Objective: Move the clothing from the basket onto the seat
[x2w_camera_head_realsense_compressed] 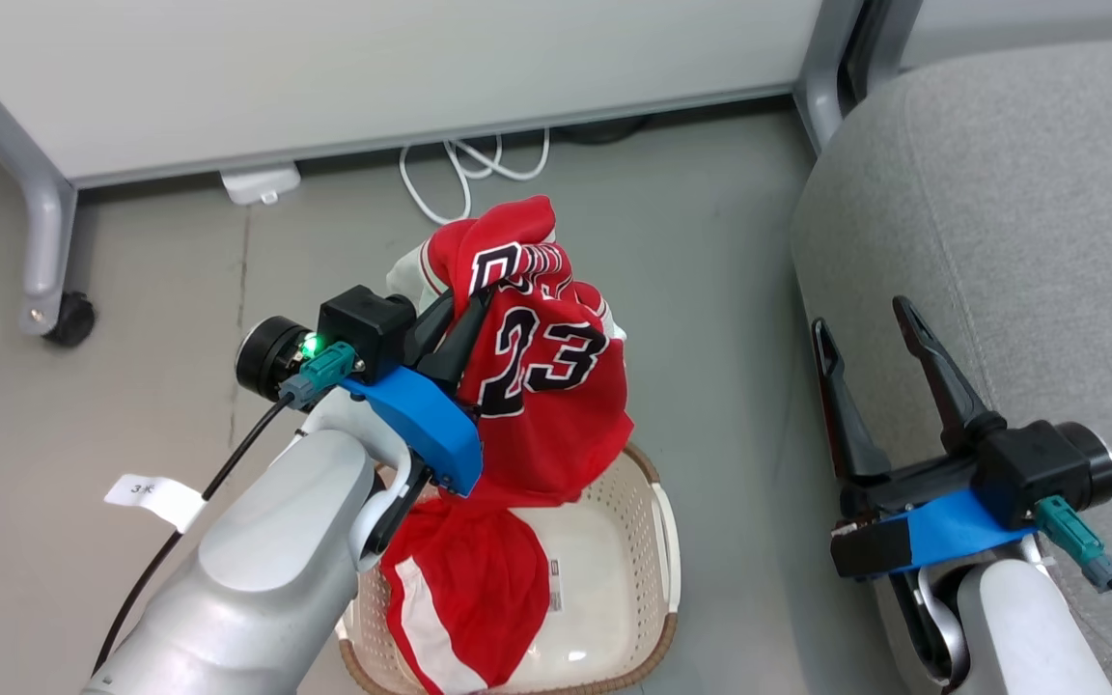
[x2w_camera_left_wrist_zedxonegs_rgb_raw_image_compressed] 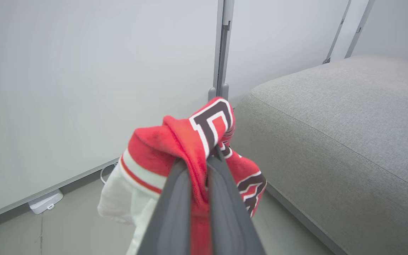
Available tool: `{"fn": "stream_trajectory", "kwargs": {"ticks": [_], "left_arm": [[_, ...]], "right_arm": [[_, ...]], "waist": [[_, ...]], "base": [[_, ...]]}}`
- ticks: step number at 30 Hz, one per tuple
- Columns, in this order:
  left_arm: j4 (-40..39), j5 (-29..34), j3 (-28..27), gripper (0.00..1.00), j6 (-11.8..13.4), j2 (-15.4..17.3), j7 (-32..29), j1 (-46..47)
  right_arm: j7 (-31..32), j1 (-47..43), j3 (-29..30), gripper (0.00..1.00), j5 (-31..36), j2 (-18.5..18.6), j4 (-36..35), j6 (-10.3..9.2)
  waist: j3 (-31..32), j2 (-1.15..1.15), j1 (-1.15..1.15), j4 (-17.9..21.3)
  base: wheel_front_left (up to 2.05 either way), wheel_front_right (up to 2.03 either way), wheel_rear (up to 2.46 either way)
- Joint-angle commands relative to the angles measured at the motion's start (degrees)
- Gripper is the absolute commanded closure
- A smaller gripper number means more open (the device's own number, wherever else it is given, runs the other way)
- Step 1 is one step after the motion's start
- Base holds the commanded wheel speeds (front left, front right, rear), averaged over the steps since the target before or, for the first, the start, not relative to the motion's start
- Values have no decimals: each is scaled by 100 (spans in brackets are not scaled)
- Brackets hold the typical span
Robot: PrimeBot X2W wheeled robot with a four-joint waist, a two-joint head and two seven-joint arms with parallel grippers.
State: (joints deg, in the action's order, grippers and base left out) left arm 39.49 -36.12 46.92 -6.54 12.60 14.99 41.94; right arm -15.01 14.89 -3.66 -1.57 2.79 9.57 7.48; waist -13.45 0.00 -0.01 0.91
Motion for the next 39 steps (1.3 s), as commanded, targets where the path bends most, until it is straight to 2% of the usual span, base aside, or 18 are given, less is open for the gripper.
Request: {"fn": "stream_trajectory", "kwargs": {"ticks": [1, 13, 29, 39], "left_arm": [[-70, 73, -60, 100, -5, 7, 29, -62], [-729, 221, -299, 100, -41, 62, 29, -166], [-1812, 203, -270, 100, 257, 285, -307, -243], [-2081, 179, -249, 100, 360, 342, -412, -239]], "right_arm": [[-26, -98, 8, 0, -3, 18, 18, 3], [-26, -575, 69, 0, -66, 18, 78, 3], [-26, -762, 109, 0, -171, 18, 65, 3], [-26, -367, -57, 0, -117, 18, -123, 3]], "waist": [[253, 0, 1, -30], [796, 0, 1, -103], [989, 0, 1, -181], [914, 0, 1, -214]], "base": [[0, 0, 0], [0, 0, 0], [0, 0, 0], [0, 0, 0]]}}
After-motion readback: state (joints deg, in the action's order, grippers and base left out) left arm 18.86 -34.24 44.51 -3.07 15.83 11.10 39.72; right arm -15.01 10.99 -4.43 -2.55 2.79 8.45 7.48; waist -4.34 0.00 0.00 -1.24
